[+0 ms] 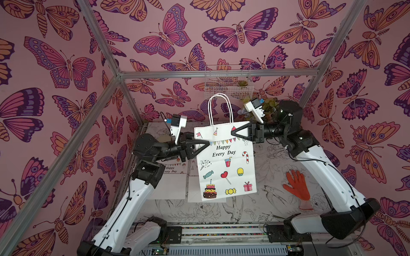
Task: Put away the paper bag
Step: Press the paper bag.
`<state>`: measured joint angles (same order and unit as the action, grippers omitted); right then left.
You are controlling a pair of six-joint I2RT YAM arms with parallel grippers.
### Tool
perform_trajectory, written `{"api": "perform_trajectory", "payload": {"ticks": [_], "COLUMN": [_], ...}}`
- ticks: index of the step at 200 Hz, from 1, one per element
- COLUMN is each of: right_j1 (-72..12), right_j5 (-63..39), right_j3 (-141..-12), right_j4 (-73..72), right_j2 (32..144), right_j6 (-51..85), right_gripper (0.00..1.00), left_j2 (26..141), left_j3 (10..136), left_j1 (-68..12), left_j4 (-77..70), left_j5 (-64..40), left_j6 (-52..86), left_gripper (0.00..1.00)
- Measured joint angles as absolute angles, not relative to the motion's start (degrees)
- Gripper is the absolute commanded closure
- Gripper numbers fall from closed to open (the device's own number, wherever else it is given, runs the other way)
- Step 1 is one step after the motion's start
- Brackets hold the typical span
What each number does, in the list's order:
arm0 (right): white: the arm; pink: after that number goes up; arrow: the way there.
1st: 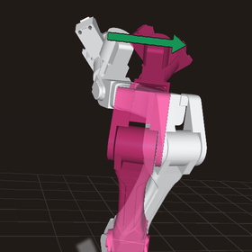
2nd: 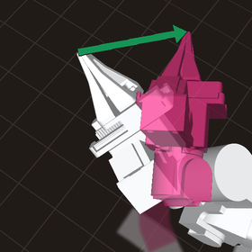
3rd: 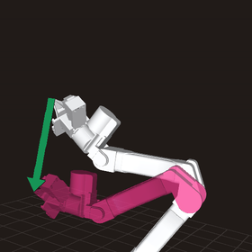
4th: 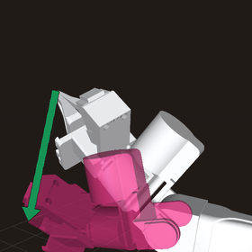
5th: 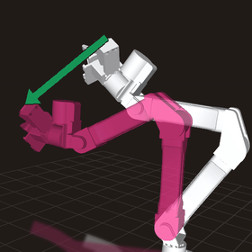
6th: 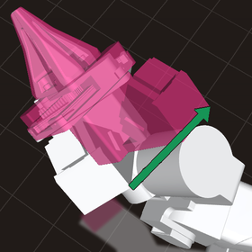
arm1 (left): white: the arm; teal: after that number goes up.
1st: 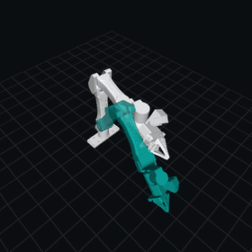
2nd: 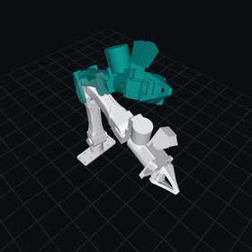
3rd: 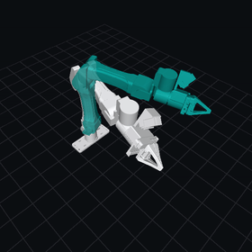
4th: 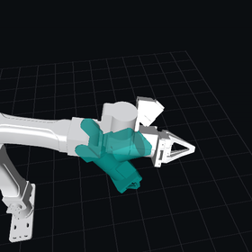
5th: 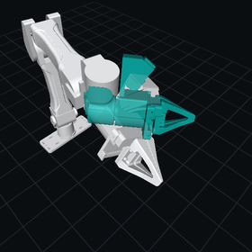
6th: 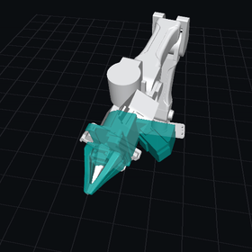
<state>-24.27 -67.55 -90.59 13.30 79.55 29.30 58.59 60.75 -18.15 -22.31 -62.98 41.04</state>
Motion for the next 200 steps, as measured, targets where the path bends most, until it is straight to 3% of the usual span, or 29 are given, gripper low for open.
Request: {"api": "perform_trajectory", "payload": {"ticks": [25,64,106,129,145,151,200], "right_j1": [-24.4,-24.5,-24.5,-24.5,-24.5,-24.5,-24.5], "right_j5": [-63.8,-58.8,-56.0,-54.8,-54.1,-53.8,-51.4], "right_j3": [-92.0,-91.9,-91.5,-91.4,-91.2,-91.2,-90.5], "right_j4": [17.5,19.6,21.2,22.2,22.6,22.6,23.4], "right_j2": [78.4,75.2,73.1,72.8,72.6,72.5,71.2], "right_j6": [25.8,23.7,22.2,22.0,21.9,21.8,22.3], "right_gripper": [1.0,1.0,1.0,1.0,1.0,1.0,1.0], "left_j2": [58.5,58.5,59.8,60.8,61.4,61.6,62.9], "left_j3": [60.8,60.8,60.7,60.7,60.7,60.7,60.7], "left_j1": [-18.4,-19.1,-19.4,-19.4,-19.4,-19.5,-20.1], "left_j4": [-22.6,-22.6,-22.7,-22.7,-22.7,-22.7,-22.7], "left_j5": [-62.5,-61.9,-61.6,-61.5,-61.6,-61.7,-63.3], "left_j6": [41.1,41.2,41.1,40.8,40.8,40.9,40.8], "left_gripper": [0.74,0.77,0.95,0.93,0.71,0.67,0.82]}}
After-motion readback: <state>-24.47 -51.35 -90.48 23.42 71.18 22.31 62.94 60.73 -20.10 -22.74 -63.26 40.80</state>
